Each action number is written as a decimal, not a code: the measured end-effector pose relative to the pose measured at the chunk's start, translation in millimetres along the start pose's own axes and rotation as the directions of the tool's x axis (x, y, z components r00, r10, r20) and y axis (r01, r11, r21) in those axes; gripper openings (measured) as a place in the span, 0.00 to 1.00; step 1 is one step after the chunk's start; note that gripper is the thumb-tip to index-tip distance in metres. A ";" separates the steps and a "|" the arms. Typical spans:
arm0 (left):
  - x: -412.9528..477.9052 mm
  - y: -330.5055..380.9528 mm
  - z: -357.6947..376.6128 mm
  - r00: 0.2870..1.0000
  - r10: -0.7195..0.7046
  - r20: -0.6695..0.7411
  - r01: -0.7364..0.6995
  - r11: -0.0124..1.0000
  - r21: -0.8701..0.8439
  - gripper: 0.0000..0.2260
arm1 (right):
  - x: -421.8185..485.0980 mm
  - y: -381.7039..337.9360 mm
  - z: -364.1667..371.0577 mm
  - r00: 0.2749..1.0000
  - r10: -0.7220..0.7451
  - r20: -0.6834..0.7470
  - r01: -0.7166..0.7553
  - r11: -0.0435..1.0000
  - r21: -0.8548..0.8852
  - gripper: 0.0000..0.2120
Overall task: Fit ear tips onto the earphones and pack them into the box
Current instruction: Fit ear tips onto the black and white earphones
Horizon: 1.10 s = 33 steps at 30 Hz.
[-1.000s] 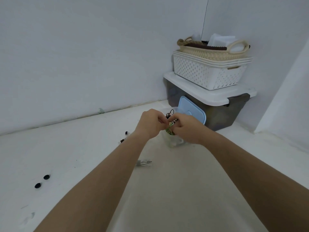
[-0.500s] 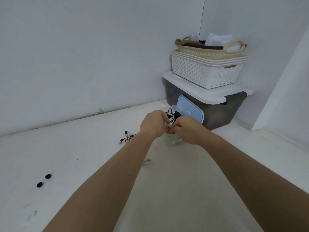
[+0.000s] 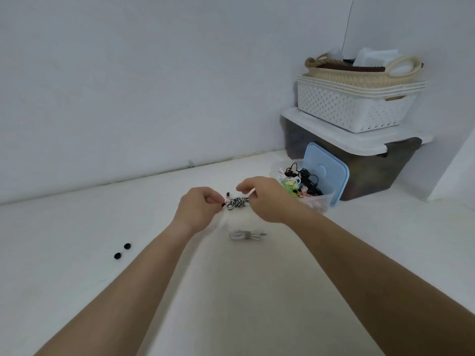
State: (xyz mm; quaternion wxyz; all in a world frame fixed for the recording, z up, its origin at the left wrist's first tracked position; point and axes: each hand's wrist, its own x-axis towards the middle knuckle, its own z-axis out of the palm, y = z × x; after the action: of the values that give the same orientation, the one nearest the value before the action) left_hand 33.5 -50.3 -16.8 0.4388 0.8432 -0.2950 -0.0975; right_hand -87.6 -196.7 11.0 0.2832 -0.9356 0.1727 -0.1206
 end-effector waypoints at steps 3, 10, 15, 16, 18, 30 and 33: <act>-5.3 -16.4 -13.8 0.998 -0.047 -0.041 0.046 0.999 -0.023 0.09 | 19.7 1.6 30.1 0.991 0.089 0.104 -0.067 0.977 -0.203 0.27; -14.4 -38.0 -44.7 0.996 -0.067 -0.054 0.061 0.991 -0.117 0.06 | 44.6 12.7 64.3 0.994 0.104 -0.045 -0.112 0.951 -0.289 0.14; -18.3 -53.2 -79.0 0.985 -0.083 -0.152 0.059 0.987 -0.153 0.06 | 53.4 1.9 57.3 0.982 0.073 -0.172 -0.072 0.997 0.015 0.08; -19.4 -55.8 -84.5 0.982 -0.090 -0.167 0.065 0.987 -0.150 0.06 | 53.4 -3.7 54.6 0.983 0.060 -0.175 -0.045 0.995 0.087 0.08; -23.2 -62.7 -96.7 0.974 -0.108 -0.199 0.084 0.989 -0.125 0.07 | 52.5 -21.3 50.2 0.989 0.024 -0.148 0.007 0.979 0.203 0.07; -73.2 -132.0 -149.0 0.954 -0.194 -0.229 0.205 0.978 0.024 0.12 | 26.1 -93.7 104.1 0.960 -0.197 0.200 0.161 0.970 0.181 0.08; -88.0 -141.9 -147.3 0.957 -0.207 -0.205 0.220 0.975 0.044 0.08 | 22.6 -101.7 130.0 0.963 -0.174 0.207 0.164 0.984 0.066 0.08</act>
State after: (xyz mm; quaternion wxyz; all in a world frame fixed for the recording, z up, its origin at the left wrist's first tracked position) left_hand 83.2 164.1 -50.4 0.4248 0.8897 -0.1599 -0.0495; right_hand 0.9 -62.8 -33.3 0.3112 -0.9474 0.0579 -0.0481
